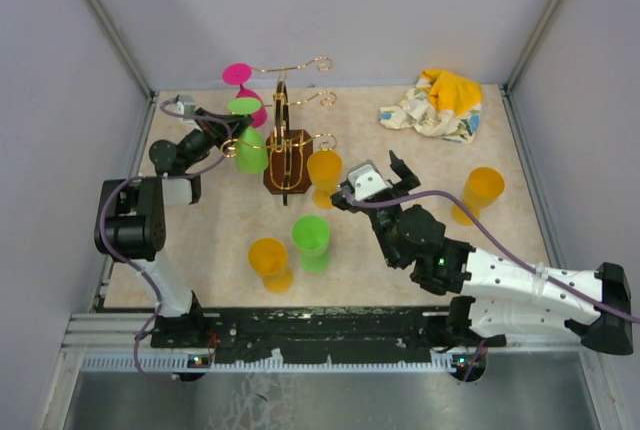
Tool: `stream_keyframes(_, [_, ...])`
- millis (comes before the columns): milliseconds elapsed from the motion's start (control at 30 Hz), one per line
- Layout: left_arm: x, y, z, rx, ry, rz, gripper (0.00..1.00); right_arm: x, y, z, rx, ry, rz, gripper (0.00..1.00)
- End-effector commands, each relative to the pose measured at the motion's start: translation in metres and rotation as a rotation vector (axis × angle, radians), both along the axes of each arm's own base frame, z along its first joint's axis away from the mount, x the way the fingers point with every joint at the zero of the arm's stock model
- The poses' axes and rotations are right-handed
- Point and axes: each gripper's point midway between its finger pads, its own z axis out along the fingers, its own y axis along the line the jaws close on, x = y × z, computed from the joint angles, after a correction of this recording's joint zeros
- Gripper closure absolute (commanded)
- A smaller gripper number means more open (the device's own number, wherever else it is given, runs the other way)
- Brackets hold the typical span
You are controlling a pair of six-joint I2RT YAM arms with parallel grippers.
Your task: Place the wine glass upside down on the wine glass rack
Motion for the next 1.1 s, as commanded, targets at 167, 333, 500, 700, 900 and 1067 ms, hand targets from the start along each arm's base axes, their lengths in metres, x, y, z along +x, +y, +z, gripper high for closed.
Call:
stream_keyframes(167, [-0.005,0.001,0.028,-0.004,-0.258,0.053,1.00,0.000,-0.002,0.022,0.054,-0.025,-0.011,0.09])
stream_keyframes(333, [0.002,0.007,0.029,-0.014,-0.270,0.102,1.00,0.001,0.000,0.020,0.042,-0.022,-0.011,0.08])
stream_keyframes(500, [0.001,0.020,0.030,-0.011,-0.279,0.160,1.00,0.001,0.000,0.018,0.036,-0.018,-0.014,0.07])
stream_keyframes(700, [-0.004,0.037,0.030,-0.005,-0.278,0.213,1.00,0.002,0.003,0.017,0.036,-0.012,-0.006,0.07])
stream_keyframes(900, [-0.010,0.043,0.036,0.004,-0.296,0.224,1.00,0.003,0.008,0.015,0.021,-0.005,-0.005,0.06])
stream_keyframes(1067, [-0.027,0.037,0.041,0.038,-0.325,0.193,1.00,0.004,0.011,0.014,0.018,-0.005,0.000,0.05])
